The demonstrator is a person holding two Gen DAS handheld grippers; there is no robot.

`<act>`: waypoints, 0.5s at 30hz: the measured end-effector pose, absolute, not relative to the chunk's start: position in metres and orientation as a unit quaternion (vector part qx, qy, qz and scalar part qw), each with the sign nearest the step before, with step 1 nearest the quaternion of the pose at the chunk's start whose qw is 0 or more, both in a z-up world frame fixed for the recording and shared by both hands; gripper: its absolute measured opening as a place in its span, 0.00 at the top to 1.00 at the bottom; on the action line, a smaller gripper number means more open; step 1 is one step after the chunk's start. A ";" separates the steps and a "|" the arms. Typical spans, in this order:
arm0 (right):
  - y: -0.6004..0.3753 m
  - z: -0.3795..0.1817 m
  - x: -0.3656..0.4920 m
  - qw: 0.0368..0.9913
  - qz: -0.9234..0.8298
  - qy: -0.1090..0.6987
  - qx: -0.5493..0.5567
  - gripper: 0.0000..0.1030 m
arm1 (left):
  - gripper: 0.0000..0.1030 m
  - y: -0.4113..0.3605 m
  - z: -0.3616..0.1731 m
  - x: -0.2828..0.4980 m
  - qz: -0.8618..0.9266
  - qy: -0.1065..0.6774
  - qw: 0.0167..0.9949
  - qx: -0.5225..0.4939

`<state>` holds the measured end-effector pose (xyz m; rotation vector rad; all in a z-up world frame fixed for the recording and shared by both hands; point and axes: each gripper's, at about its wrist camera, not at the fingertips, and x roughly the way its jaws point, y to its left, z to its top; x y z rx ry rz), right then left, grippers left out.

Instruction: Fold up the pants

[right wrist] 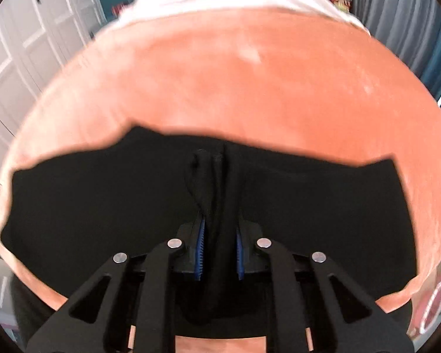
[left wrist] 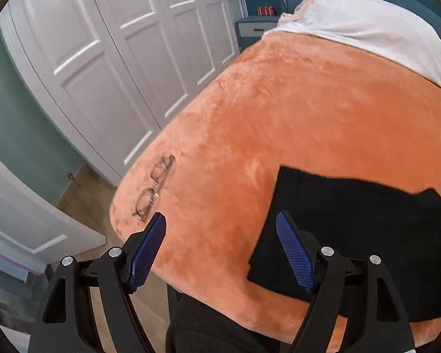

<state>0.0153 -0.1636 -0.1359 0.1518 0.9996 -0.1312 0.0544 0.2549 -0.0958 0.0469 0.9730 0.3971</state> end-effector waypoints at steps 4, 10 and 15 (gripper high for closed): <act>-0.128 -0.175 0.054 0.846 -0.030 0.532 0.031 0.72 | 0.27 0.238 -0.112 0.042 0.150 0.488 0.860 -0.008; -0.092 -0.147 0.038 0.874 0.001 0.486 0.009 0.58 | 0.26 0.251 -0.120 0.037 0.133 0.493 0.860 -0.022; -0.007 -0.127 0.018 0.875 0.120 0.465 -0.053 0.43 | 0.26 0.281 -0.124 0.029 0.143 0.503 0.851 -0.041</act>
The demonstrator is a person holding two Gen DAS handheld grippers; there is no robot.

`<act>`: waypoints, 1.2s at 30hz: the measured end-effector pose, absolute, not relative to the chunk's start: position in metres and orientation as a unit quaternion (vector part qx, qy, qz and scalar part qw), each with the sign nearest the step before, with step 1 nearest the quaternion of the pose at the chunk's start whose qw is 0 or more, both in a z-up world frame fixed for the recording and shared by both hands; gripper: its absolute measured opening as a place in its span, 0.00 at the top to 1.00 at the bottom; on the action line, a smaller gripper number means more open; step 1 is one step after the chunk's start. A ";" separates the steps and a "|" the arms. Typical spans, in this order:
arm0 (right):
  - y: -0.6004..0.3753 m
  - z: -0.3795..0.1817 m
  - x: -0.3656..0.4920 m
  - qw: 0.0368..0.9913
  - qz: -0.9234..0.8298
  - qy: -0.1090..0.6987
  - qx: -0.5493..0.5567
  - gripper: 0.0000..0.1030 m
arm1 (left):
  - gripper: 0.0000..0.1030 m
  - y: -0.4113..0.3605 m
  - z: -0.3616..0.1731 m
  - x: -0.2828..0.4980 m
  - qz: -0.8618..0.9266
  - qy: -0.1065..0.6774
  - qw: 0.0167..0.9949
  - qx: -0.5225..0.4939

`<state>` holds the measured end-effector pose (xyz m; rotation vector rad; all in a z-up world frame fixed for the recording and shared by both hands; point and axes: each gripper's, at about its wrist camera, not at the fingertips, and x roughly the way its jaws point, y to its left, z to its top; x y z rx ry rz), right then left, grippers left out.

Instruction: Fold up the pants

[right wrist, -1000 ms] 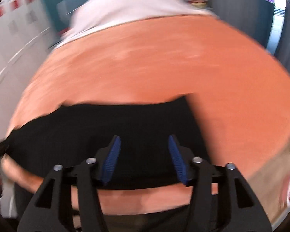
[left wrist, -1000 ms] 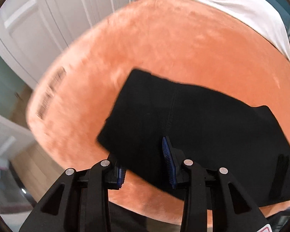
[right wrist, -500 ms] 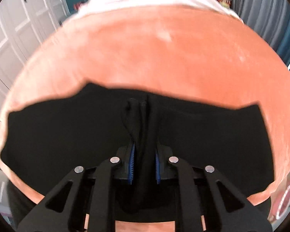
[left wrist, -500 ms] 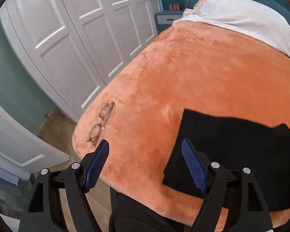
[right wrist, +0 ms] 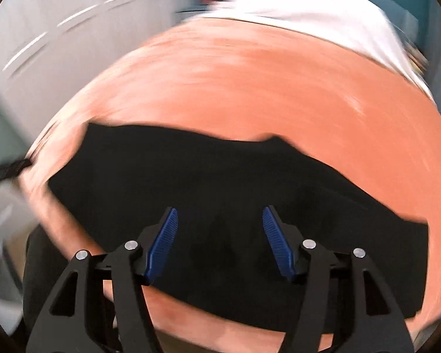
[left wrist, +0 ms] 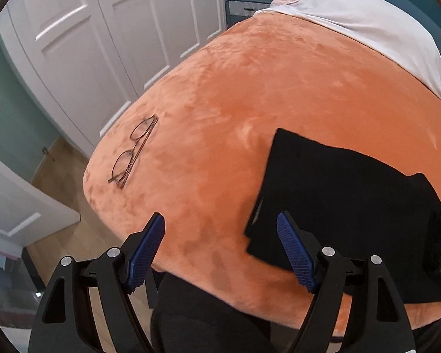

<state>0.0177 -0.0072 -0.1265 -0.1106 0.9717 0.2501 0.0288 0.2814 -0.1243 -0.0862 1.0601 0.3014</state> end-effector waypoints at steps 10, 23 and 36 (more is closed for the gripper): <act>0.201 -0.176 0.013 0.822 0.248 0.469 -0.207 0.37 | 0.25 0.339 -0.108 -0.024 0.181 0.491 0.850 -0.065; 0.066 -0.127 0.058 0.824 0.222 0.496 0.162 0.82 | 0.23 0.289 -0.090 -0.015 0.104 0.489 0.863 -0.081; -0.279 -0.222 -0.091 0.758 0.012 0.450 0.472 0.65 | 0.18 0.037 -0.108 0.021 -0.116 0.527 0.842 0.006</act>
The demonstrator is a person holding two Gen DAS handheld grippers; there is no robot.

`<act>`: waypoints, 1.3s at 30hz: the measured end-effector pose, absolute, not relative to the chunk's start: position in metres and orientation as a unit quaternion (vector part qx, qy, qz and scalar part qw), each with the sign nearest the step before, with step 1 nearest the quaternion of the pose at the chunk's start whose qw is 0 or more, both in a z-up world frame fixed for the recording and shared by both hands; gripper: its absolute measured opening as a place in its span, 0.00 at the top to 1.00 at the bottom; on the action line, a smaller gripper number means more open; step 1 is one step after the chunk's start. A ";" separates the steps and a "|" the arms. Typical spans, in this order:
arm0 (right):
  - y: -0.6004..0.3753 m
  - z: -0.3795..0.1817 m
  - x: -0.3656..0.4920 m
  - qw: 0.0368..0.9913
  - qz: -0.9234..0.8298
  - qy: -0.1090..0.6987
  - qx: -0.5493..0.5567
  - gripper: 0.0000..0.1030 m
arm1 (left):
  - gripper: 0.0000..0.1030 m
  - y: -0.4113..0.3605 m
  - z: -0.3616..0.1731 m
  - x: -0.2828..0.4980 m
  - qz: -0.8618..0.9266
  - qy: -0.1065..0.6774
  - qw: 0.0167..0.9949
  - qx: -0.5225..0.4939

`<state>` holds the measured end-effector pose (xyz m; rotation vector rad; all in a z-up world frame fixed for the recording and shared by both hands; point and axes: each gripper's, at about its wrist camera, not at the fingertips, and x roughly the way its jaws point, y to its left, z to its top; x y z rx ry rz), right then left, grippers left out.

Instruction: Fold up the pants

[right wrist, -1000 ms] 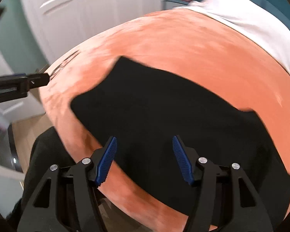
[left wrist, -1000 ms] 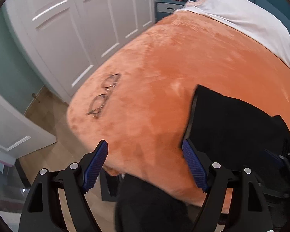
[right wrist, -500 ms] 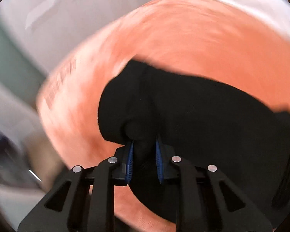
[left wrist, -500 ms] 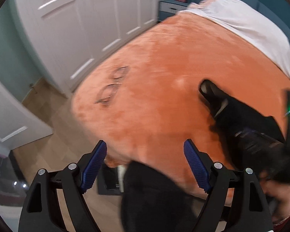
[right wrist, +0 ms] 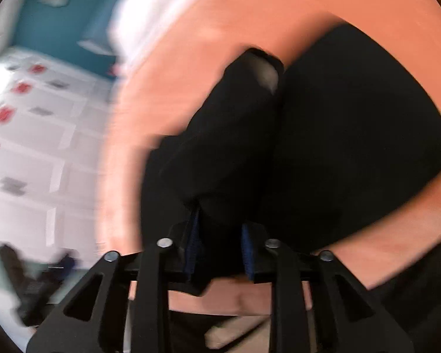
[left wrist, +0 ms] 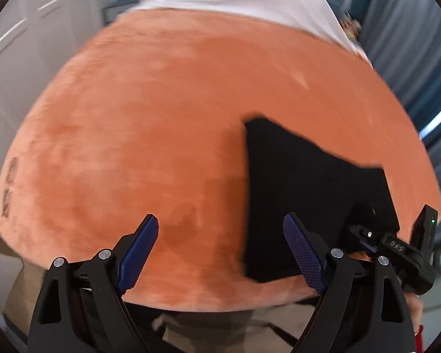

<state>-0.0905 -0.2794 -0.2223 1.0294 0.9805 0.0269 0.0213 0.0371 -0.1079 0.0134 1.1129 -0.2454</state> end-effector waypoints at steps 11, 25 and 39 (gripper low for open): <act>-0.317 -0.206 -0.106 0.741 0.058 0.370 0.557 0.15 | 0.18 -0.014 -0.126 0.011 -0.096 0.550 0.828 0.052; -0.291 -0.112 -0.077 0.838 0.089 0.374 0.388 0.85 | 0.18 -0.016 -0.115 0.022 -0.083 0.543 0.833 0.058; -0.308 -0.111 -0.082 0.883 0.007 0.389 0.262 0.80 | 0.18 -0.022 -0.146 0.036 -0.066 0.574 0.814 0.067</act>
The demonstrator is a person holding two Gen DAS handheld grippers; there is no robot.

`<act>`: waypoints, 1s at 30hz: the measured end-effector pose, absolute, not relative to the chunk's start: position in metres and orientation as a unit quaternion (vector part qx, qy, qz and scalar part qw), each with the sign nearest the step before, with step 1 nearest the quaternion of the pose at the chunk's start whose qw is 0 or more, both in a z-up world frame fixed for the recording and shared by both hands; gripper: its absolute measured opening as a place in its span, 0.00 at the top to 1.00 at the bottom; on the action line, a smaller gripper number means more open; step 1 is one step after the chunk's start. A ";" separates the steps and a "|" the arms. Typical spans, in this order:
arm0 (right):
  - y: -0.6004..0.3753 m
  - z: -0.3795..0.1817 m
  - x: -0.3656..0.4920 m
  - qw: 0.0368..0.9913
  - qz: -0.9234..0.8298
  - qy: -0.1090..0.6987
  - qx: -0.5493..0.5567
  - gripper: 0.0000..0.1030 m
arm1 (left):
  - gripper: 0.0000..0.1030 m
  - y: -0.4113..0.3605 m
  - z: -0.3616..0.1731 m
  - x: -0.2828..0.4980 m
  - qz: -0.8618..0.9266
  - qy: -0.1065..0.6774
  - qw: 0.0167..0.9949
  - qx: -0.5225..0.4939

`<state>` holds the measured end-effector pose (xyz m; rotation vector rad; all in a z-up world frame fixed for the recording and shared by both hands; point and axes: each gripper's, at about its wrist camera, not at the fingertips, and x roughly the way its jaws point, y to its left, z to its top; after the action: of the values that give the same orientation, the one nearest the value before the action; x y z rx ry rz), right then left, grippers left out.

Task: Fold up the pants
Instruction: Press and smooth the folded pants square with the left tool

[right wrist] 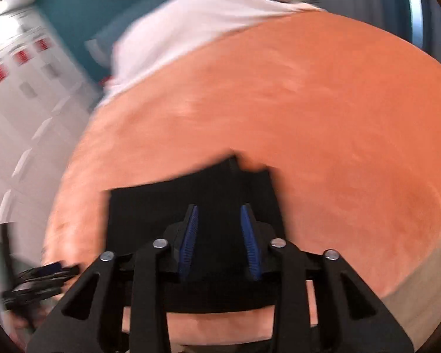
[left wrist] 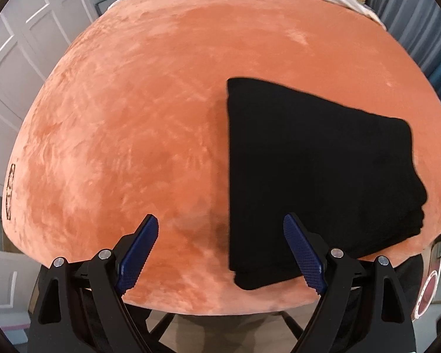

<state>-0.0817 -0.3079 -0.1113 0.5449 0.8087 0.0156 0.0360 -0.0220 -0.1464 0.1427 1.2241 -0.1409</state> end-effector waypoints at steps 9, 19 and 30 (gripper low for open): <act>-0.199 -0.159 0.050 0.835 0.143 0.479 0.230 0.84 | 0.18 -0.014 -0.141 0.034 -0.054 0.561 0.822 0.087; -0.258 -0.141 0.029 0.872 0.012 0.444 0.207 0.67 | 0.18 -0.009 -0.147 0.041 -0.076 0.574 0.812 0.067; -0.374 -0.199 -0.064 0.822 -0.134 0.480 0.275 0.19 | 0.05 -0.030 -0.233 0.072 -0.171 0.669 0.716 -0.104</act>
<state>-0.0635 -0.3737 -0.1991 0.5854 1.0203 -0.2847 0.0722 -0.0300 -0.2335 -0.2296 1.4819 -0.3794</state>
